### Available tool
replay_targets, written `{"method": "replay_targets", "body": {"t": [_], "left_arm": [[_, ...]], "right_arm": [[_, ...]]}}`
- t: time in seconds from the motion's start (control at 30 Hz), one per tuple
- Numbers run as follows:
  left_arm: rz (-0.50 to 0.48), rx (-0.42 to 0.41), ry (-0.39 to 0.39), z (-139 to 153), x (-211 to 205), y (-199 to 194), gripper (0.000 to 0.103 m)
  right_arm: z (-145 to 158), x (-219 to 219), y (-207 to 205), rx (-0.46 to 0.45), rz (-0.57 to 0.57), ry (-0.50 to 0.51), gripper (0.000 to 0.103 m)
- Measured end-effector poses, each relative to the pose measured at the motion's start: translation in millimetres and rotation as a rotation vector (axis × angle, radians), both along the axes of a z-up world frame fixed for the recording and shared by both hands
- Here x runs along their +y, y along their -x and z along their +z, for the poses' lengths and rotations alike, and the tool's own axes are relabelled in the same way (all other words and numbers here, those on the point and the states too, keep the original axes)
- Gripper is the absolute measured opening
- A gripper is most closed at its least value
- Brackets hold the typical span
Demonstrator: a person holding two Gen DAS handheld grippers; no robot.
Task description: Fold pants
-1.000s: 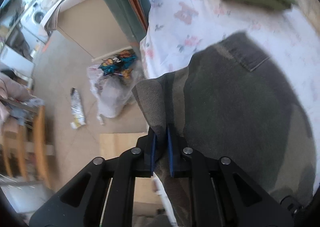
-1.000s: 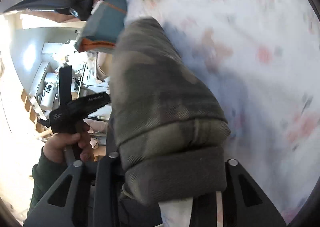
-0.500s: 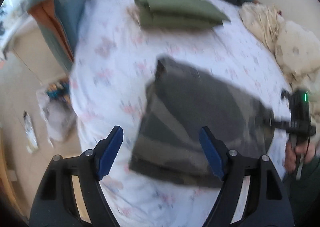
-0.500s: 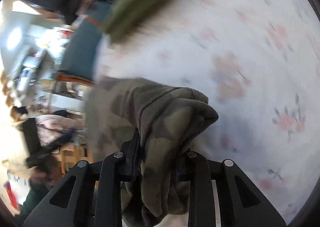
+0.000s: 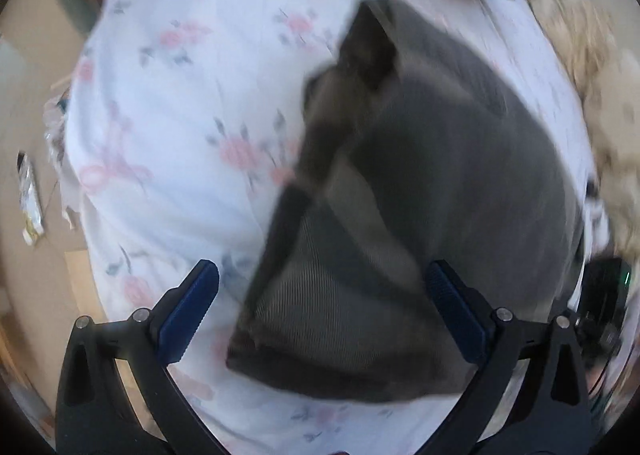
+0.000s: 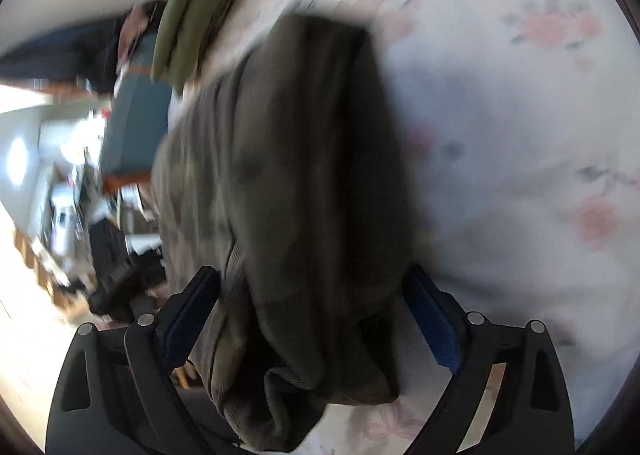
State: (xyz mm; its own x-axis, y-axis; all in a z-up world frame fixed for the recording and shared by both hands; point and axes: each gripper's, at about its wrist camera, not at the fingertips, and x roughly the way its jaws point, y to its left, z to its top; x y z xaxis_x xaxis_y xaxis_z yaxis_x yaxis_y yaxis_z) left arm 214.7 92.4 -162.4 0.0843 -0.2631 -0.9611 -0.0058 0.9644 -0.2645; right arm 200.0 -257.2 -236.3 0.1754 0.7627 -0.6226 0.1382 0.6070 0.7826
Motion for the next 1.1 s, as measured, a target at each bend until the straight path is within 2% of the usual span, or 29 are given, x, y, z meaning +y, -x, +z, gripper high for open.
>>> {"method": "replay_targets", "body": {"t": [0.1, 0.13, 0.17, 0.2, 0.23, 0.27, 0.3, 0.33, 0.43, 0.5, 0.6, 0.67, 0.77, 0.83, 0.9, 0.93, 0.97, 1.03, 1.1], "left_arm": [[-0.037, 0.054, 0.062, -12.2, -3.2, 14.4, 0.093], [-0.042, 0.035, 0.076, -10.6, -3.3, 17.0, 0.079], [-0.062, 0.007, 0.093, -5.8, -5.9, 19.4, 0.071], [-0.082, -0.009, 0.081, -0.9, -10.3, 21.4, 0.059], [-0.082, -0.02, 0.072, 2.6, -12.9, 24.3, 0.047], [-0.081, -0.025, 0.065, 5.7, -15.9, 27.1, 0.042], [-0.096, -0.038, 0.048, 10.0, -20.8, 29.6, 0.028], [-0.115, -0.06, 0.025, 17.0, -26.8, 32.4, 0.022], [-0.119, -0.096, 0.029, 40.2, -34.0, 37.9, 0.019], [-0.065, -0.156, 0.038, 63.9, -33.4, 47.1, 0.019], [0.01, -0.157, 0.092, 79.4, -42.9, 71.6, 0.019], [0.043, -0.138, 0.116, 74.6, -58.9, 94.6, 0.019], [0.016, -0.11, 0.074, 52.4, -74.1, 111.8, 0.021], [0.007, -0.043, 0.025, 37.5, -74.8, 114.5, 0.038], [-0.003, -0.001, -0.023, 40.5, -72.7, 116.1, 0.054], [-0.009, -0.02, -0.037, 47.0, -70.7, 117.2, 0.056], [-0.01, -0.062, -0.052, 58.4, -67.9, 120.7, 0.058], [0.004, -0.146, -0.074, 79.2, -63.0, 121.4, 0.067], [0.037, -0.243, -0.064, 95.1, -52.2, 126.9, 0.067]], "right_arm": [[-1.0, 16.7, -0.4, -0.036, 0.024, 0.042, 0.095], [-0.2, 18.1, 2.0, -0.055, 0.007, 0.059, 0.094], [0.7, 19.2, 4.2, -0.066, -0.004, 0.069, 0.092], [3.8, 21.7, 6.8, -0.084, -0.01, 0.085, 0.084], [7.5, 24.0, 6.4, -0.094, -0.014, 0.089, 0.068], [11.6, 24.9, 7.7, -0.111, -0.019, 0.075, 0.058], [17.3, 26.6, 6.2, -0.127, -0.014, 0.075, 0.043], [29.8, 29.3, 2.1, -0.17, 0.0, 0.096, 0.035], [56.6, 31.9, -12.2, -0.256, 0.036, 0.142, 0.031], [74.4, 26.4, -25.7, -0.274, 0.077, 0.161, 0.03], [100.7, 21.6, -50.0, -0.301, 0.185, 0.209, 0.03], [102.8, 9.6, -59.3, -0.256, 0.238, 0.225, 0.03], [74.6, -10.9, -49.9, -0.115, 0.242, 0.332, 0.042], [50.4, -24.2, -33.4, 0.008, 0.243, 0.399, 0.051], [53.2, -40.3, -20.9, 0.023, 0.187, 0.368, 0.052], [65.0, -52.2, -12.9, -0.002, 0.142, 0.327, 0.052], [74.6, -61.6, -7.3, -0.022, 0.1, 0.311, 0.053], [97.9, -86.5, 10.1, -0.073, -0.043, 0.275, 0.063], [109.0, -95.6, 26.7, -0.111, -0.128, 0.3, 0.064]]}}
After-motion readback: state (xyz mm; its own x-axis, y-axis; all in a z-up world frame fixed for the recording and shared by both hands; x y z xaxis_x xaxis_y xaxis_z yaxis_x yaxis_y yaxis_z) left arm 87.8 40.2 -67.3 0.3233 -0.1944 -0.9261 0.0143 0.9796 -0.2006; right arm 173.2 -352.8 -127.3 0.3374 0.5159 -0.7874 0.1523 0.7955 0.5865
